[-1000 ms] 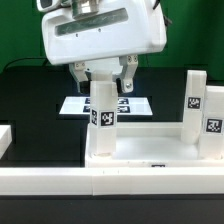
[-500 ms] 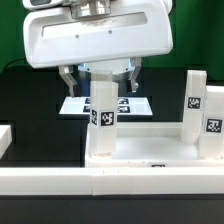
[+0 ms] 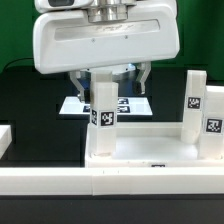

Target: Assemble desk

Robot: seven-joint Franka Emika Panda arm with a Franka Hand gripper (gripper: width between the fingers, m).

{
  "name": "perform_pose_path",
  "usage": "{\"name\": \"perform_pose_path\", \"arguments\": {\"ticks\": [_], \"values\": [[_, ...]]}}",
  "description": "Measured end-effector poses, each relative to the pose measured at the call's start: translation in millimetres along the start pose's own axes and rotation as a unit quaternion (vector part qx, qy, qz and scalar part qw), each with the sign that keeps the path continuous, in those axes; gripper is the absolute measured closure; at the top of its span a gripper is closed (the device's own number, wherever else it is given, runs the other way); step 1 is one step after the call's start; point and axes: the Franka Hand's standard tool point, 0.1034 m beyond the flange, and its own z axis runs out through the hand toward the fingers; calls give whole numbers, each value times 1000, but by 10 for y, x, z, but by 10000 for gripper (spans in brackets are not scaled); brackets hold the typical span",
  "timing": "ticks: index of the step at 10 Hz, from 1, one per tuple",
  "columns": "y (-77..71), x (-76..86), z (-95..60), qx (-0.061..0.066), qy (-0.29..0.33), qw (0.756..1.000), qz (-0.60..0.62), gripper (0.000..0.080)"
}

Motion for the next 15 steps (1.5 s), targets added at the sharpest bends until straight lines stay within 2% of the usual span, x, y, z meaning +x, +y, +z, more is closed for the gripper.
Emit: {"name": "perform_pose_path", "arguments": {"ticks": [4, 6, 11, 13, 15], "values": [[67, -12, -16, -3, 1, 1000, -12, 162], [90, -13, -19, -5, 3, 1000, -11, 504], [110, -25, -17, -5, 4, 1000, 23, 506], [107, -27, -2, -11, 15, 985, 173, 506], [93, -29, 5, -16, 21, 953, 301, 506]]}}
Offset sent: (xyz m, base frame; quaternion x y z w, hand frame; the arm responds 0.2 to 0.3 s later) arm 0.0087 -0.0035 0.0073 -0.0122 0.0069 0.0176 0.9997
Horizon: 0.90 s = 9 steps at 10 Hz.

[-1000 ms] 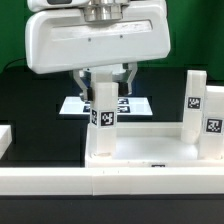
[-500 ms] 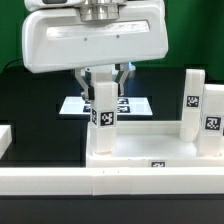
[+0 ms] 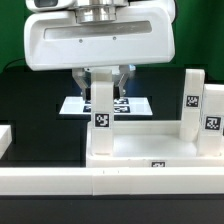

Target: Assemble desk

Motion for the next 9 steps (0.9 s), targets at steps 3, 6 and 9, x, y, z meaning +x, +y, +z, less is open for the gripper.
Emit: {"name": "perform_pose_path", "arguments": {"ticks": [3, 6, 9], "values": [[-20, 1, 13, -7, 2, 984, 178, 506], [-34, -5, 13, -8, 2, 955, 297, 506], [-24, -5, 13, -7, 1, 959, 285, 499]]}}
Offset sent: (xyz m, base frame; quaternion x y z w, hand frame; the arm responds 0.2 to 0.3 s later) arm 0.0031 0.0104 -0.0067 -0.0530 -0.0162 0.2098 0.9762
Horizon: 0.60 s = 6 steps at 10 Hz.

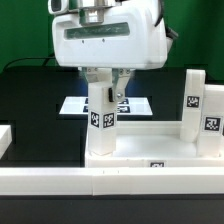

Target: Assemble desk

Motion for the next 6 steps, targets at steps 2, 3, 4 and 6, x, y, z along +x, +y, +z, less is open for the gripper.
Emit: {"name": "perform_pose_path", "arguments": {"ticks": [2, 3, 4, 6], "values": [[33, 20, 1, -1, -2, 997, -77, 318], [35, 21, 2, -1, -2, 990, -140, 183], [40, 24, 2, -2, -3, 979, -205, 160], [39, 7, 1, -5, -9, 950, -312, 151]]}}
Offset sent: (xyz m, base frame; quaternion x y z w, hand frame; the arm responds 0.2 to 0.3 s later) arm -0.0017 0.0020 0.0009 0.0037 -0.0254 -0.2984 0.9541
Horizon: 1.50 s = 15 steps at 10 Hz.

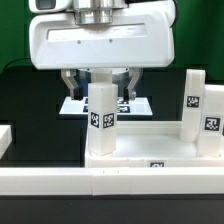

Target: Assemble desk

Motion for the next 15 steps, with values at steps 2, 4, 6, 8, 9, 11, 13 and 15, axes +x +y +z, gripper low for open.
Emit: {"name": "perform_pose_path", "arguments": {"ticks": [2, 4, 6, 8, 9, 11, 13, 15], "values": [[-30, -8, -18, 2, -16, 995, -101, 151], [-59, -7, -44, 6, -30, 981, -191, 151], [-63, -4, -57, 7, -32, 971, -235, 151], [-31, 2, -59, 6, -32, 952, -303, 151], [-10, 6, -60, 6, -32, 935, -352, 151], [3, 8, -61, 6, -32, 934, -357, 151], [3, 4, -58, 6, -32, 934, -356, 273], [11, 11, -60, 5, -31, 934, -355, 513]]}}
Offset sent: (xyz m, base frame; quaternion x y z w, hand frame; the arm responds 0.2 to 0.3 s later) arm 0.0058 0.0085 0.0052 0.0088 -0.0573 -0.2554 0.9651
